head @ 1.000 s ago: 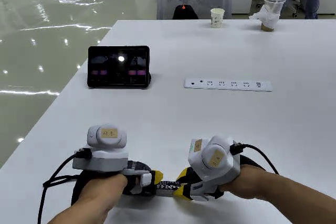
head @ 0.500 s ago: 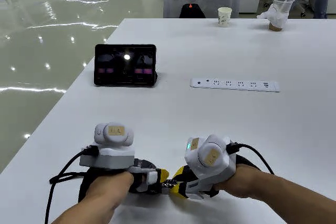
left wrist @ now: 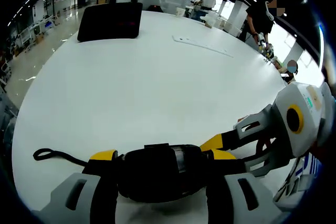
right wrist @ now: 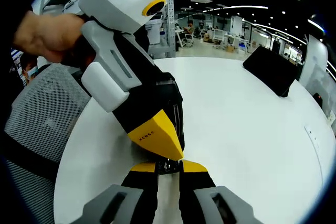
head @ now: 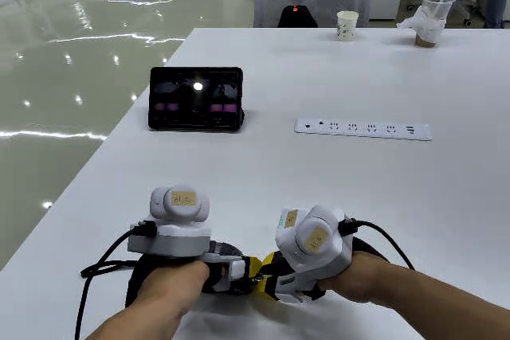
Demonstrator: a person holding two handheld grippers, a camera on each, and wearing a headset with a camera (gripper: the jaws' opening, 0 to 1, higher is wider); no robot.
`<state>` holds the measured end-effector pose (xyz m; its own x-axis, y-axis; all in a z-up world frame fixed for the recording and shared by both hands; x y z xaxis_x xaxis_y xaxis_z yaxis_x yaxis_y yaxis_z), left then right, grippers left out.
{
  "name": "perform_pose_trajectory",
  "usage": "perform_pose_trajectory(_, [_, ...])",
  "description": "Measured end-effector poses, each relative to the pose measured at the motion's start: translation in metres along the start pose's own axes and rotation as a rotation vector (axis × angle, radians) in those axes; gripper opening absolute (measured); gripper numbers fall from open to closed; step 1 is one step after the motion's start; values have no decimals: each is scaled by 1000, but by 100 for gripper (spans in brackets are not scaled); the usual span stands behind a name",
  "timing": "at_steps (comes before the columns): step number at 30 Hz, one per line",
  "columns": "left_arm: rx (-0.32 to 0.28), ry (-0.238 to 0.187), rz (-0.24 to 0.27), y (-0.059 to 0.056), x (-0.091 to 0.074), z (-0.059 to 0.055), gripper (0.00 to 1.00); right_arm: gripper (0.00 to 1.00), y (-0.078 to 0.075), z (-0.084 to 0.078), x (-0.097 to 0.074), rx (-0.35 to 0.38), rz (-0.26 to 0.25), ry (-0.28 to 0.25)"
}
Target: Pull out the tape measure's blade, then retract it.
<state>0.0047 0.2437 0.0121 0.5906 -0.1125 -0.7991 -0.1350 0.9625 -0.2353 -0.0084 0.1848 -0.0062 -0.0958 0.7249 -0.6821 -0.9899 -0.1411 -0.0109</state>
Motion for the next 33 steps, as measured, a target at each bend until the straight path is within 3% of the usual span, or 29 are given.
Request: perform_pose_trajectory(33, [-17,31,-53,-1,0,0,64,13,-1,0,0,-3,-12,28])
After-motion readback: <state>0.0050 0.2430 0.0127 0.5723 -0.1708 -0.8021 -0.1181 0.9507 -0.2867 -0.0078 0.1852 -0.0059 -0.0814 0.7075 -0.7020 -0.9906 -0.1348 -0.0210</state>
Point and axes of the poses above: the centre of the closed fingertips' face, and the gripper's own axes: x roughly forward along the fingers, y roughly to its left, z roughly out of its top, the point moved 1 cm from there along -x, roughly backward along the fingers, and after that the axes turned 5 degrees about -x, right-handed, at the moved point
